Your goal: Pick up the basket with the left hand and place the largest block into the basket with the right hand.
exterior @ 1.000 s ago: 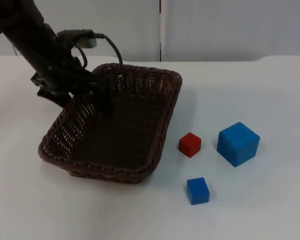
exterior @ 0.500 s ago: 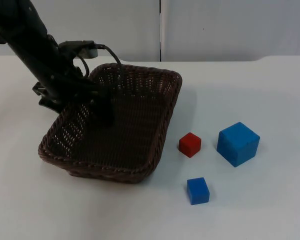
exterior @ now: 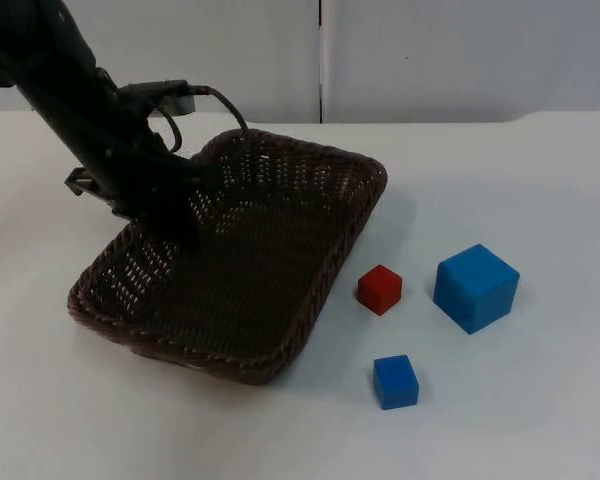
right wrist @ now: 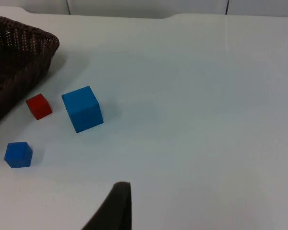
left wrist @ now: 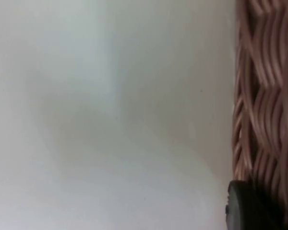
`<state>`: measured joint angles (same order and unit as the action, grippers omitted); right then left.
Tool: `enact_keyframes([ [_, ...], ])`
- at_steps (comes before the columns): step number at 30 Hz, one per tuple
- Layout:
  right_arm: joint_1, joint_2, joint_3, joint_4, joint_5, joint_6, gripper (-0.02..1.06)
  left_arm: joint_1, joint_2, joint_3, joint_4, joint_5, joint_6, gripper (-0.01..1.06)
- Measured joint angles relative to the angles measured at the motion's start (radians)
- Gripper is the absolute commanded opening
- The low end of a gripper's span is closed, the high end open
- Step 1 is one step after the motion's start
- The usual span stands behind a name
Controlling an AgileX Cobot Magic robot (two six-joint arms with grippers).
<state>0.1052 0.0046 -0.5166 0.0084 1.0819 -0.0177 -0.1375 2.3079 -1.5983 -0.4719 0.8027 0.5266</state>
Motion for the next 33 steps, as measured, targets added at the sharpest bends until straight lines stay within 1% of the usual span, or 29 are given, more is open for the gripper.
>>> enact_keyframes([
  [7,0.0,0.0,0.0,0.0,0.0,0.0,1.05,0.0,-0.004,0.0,0.004,0.027,-0.022,0.0],
  [13,0.0,0.0,0.0,0.0,0.0,0.0,1.05,0.0,-0.056,0.0,0.032,0.078,-0.022,0.0],
  [21,0.0,0.0,0.0,0.0,0.0,0.0,1.05,0.0,-0.181,0.0,0.036,0.111,-0.088,0.0],
  [30,0.0,0.0,0.0,0.0,0.0,0.0,1.05,0.0,-0.252,0.007,0.032,0.185,-0.136,0.0],
  [33,0.0,0.0,0.0,0.0,0.0,0.0,1.05,0.0,-0.264,0.029,0.018,0.188,-0.14,0.0],
])
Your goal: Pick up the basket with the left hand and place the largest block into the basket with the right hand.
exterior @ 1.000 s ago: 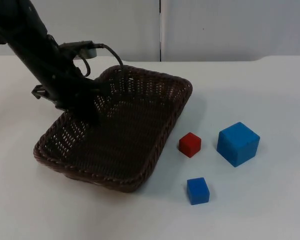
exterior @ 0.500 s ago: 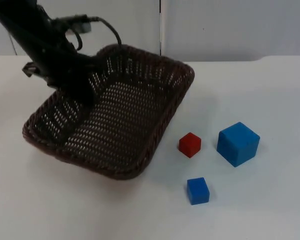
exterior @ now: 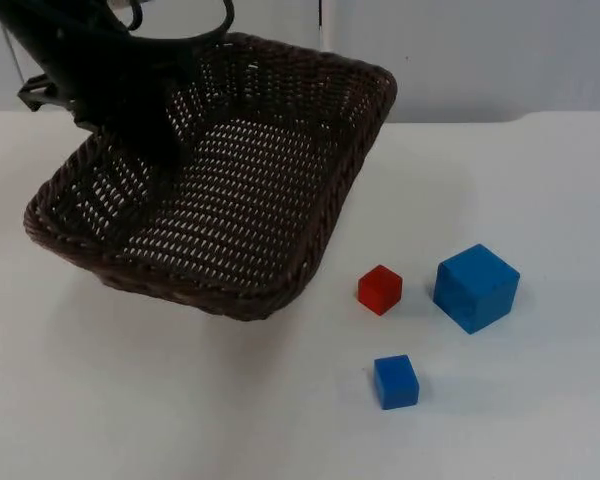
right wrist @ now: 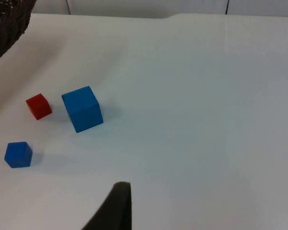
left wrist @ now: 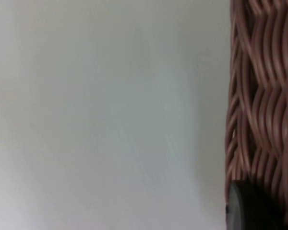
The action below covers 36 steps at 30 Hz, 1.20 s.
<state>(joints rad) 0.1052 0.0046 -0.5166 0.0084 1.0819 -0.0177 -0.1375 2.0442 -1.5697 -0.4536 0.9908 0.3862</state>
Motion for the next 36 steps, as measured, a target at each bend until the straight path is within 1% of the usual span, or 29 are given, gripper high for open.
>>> enact_keyframes([
  [2,0.0,0.0,0.0,0.0,0.0,0.0,1.05,0.0,-0.024,0.049,-0.021,0.001,-0.001,0.0],
  [4,0.0,0.0,0.0,0.0,0.0,0.0,1.05,0.0,-0.049,0.108,-0.033,-0.02,-0.001,0.0],
  [5,0.0,0.0,0.0,0.0,0.0,0.0,1.05,0.0,-0.049,0.108,-0.033,-0.02,-0.001,0.0],
  [10,0.0,0.0,0.0,0.0,0.0,0.0,1.05,0.0,-0.14,0.277,-0.073,-0.104,-0.001,0.0],
  [11,0.0,0.0,0.0,0.0,0.0,0.0,1.05,0.0,-0.14,0.277,-0.073,-0.104,-0.001,0.0],
  [13,0.0,0.0,0.0,0.0,0.0,0.0,1.05,0.0,-0.181,0.343,-0.1,-0.128,-0.001,0.0],
  [15,0.0,0.0,0.0,0.0,0.0,0.0,1.05,0.0,-0.226,0.395,-0.129,-0.134,-0.001,0.0],
  [16,0.0,0.0,0.0,0.0,0.0,0.0,1.05,0.0,-0.226,0.395,-0.129,-0.134,-0.001,0.0],
  [18,0.0,0.0,0.0,0.0,0.0,0.0,1.05,0.0,-0.271,0.453,-0.154,-0.138,0.001,0.0],
  [22,0.0,0.0,0.0,0.0,0.0,0.0,1.05,0.0,-0.369,0.559,-0.193,-0.174,0.001,0.0],
  [23,0.0,0.0,0.0,0.0,0.0,0.0,1.05,0.0,-0.369,0.559,-0.193,-0.174,0.001,0.0],
  [27,0.0,0.0,0.0,0.0,0.0,0.0,1.05,0.0,-0.449,0.651,-0.202,-0.201,0.001,0.0],
  [28,0.0,0.0,0.0,0.0,0.0,0.0,1.05,0.0,-0.449,0.651,-0.202,-0.201,0.001,0.0],
  [32,0.0,0.0,0.0,0.0,0.0,0.0,1.05,0.0,-0.478,0.739,-0.204,-0.204,0.001,0.0],
  [36,0.0,0.0,0.0,0.0,0.0,0.0,1.05,0.0,-0.478,0.779,-0.206,-0.212,0.001,0.0],
])
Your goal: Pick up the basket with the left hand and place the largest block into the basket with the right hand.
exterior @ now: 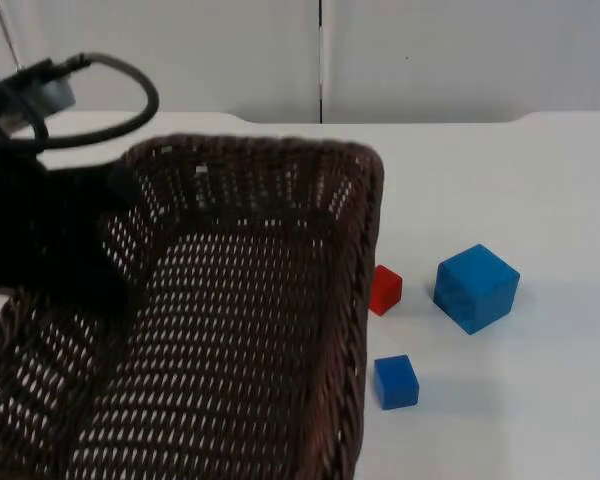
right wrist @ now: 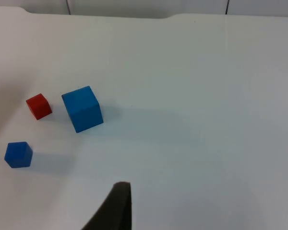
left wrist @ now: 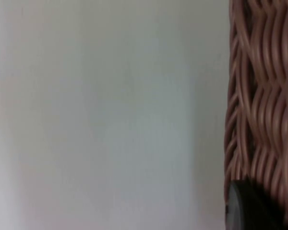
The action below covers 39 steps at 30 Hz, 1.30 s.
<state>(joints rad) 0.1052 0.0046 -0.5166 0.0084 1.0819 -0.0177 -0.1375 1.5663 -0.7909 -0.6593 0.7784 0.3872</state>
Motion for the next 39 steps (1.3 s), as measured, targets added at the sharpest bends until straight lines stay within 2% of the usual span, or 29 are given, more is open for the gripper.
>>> enact_keyframes([
  [8,0.0,0.0,0.0,0.0,0.0,0.0,1.05,0.0,-0.002,0.01,-0.023,-0.042,0.0,0.0],
  [36,0.0,0.0,0.0,-0.001,0.0,0.0,1.05,0.0,-0.002,0.01,-0.023,-0.042,0.001,0.0],
  [39,0.0,0.046,-0.013,-0.001,-0.017,0.0,1.05,0.0,-0.002,0.01,-0.023,-0.042,0.001,0.0],
])
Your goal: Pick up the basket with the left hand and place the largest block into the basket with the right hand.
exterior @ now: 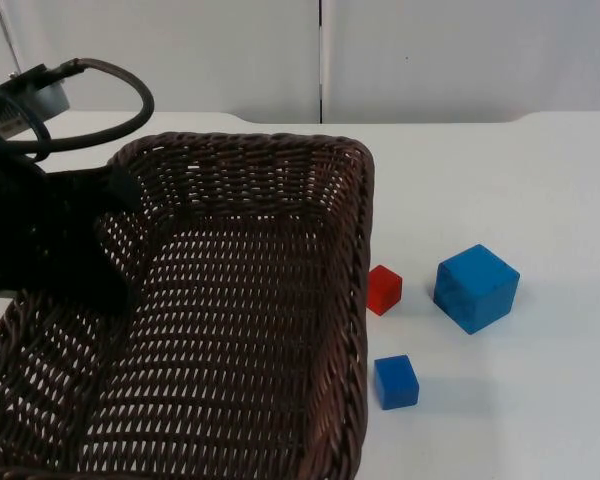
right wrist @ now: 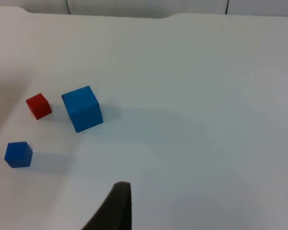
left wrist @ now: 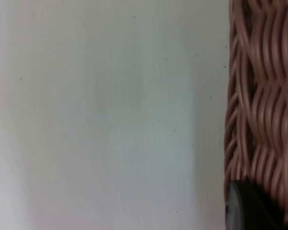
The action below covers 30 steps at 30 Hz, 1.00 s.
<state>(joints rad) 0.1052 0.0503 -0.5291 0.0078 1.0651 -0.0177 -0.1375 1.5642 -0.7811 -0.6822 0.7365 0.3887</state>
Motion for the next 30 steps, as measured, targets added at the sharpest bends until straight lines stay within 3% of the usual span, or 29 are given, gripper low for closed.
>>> enact_keyframes([
  [13,0.0,0.389,-0.118,0.016,-0.208,0.0,1.05,0.0,0.0,0.0,0.0,0.0,0.0,0.0],
  [19,0.0,0.551,-0.176,0.027,-0.233,0.0,1.05,0.0,0.0,0.0,0.0,0.0,0.0,0.0],
  [30,0.0,0.892,-0.308,0.136,-0.289,-0.063,1.05,0.0,0.0,0.0,0.0,0.0,0.0,0.0],
])
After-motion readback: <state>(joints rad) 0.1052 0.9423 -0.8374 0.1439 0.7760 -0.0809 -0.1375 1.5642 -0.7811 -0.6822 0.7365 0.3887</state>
